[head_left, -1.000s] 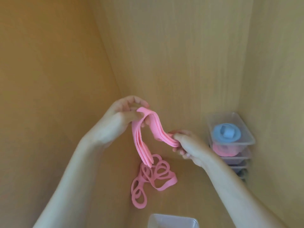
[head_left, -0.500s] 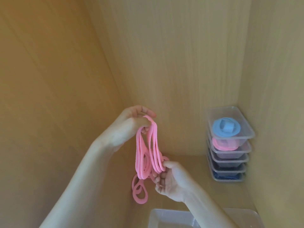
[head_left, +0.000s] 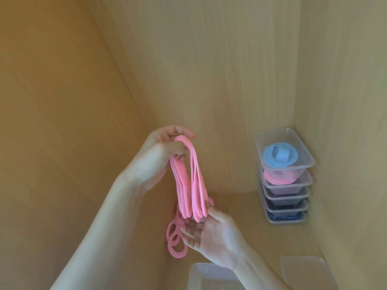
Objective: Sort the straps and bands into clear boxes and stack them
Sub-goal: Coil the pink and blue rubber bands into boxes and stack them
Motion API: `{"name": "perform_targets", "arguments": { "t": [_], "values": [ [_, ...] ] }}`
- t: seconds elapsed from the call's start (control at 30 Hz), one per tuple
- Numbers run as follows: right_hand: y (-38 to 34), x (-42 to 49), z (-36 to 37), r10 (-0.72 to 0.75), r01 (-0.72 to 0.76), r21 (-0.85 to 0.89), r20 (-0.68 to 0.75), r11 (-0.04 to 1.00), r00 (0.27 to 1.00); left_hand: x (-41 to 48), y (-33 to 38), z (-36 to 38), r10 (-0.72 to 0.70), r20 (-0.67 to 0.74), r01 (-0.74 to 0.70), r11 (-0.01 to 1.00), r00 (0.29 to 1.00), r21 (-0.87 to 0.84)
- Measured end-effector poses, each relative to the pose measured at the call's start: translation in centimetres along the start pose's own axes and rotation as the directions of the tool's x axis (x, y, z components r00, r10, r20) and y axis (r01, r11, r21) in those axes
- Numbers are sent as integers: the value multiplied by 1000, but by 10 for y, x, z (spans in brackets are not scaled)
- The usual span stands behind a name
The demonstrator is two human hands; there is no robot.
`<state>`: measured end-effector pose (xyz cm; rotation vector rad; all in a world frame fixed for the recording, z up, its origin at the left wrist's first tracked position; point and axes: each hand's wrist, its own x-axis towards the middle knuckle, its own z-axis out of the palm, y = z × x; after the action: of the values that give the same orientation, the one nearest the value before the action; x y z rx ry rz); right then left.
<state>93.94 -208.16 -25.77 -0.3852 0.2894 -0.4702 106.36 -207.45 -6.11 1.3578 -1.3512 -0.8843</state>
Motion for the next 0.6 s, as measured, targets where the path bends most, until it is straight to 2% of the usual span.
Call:
{"name": "perform_targets", "arguments": {
  "t": [0.13,0.23,0.4,0.5,0.6],
  "values": [
    [-7,0,8,-47,47,10,12,999,999,5,4,2,-32,39,39,981,999,-192],
    [-12,-1,12,-78,75,47,68,996,995,7,8,0,-16,72,34,967,997,-252],
    [-13,-2,12,-119,113,54,118,992,986,9,11,-1,25,120,5,970,992,-241],
    [-10,-4,12,-121,117,38,139,992,983,10,10,0,42,124,-21,986,991,-166],
    [-7,-3,10,-137,135,26,101,990,985,10,10,-2,54,130,-45,996,990,-71]
  ]
}}
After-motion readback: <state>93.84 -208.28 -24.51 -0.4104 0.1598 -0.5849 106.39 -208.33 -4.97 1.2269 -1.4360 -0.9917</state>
